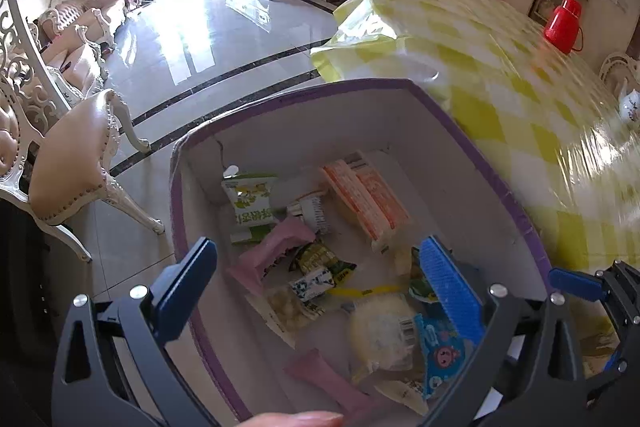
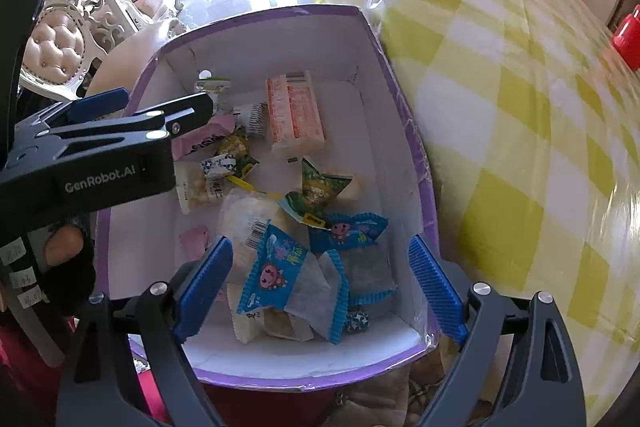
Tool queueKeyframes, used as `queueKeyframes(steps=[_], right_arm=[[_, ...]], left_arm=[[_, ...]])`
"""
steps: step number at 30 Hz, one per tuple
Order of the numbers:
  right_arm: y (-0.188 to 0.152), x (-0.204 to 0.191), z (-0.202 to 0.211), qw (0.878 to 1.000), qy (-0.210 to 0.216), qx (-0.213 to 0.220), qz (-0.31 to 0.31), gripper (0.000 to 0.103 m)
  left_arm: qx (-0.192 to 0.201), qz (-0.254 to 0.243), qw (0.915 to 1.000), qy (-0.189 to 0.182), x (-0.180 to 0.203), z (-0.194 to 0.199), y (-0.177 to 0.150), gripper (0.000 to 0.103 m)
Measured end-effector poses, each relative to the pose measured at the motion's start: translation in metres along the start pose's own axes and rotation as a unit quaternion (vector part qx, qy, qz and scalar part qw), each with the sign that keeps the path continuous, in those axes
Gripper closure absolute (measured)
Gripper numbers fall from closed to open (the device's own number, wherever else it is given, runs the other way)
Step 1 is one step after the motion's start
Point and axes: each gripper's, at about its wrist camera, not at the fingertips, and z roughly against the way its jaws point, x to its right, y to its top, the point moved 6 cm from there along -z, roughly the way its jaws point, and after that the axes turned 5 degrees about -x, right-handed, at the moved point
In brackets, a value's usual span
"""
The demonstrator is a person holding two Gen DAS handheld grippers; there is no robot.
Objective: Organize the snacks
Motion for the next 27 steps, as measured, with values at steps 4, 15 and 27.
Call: queueKeyframes(steps=[4, 15, 27], right_arm=[[-0.0011, 0.0016, -0.002, 1.0, 0.001, -0.002, -0.004, 0.016], [-0.0029, 0.0006, -0.0047, 1.0, 0.003, -0.005, -0.009, 0.016], [-0.0053, -0.0001, -0.0078, 1.0, 0.004, -0.008, -0.012, 0.016]], left_arm=[[-0.003, -0.001, 1.0, 0.0, 0.0, -0.0018, -0.0004, 0.001], [-0.006, -0.002, 1.0, -0.001, -0.0002, -0.0054, -0.0026, 0.001], [-0.012, -0.004, 0.9999, -0.002, -0.0002, -0.0092, -0.0045, 0.001]])
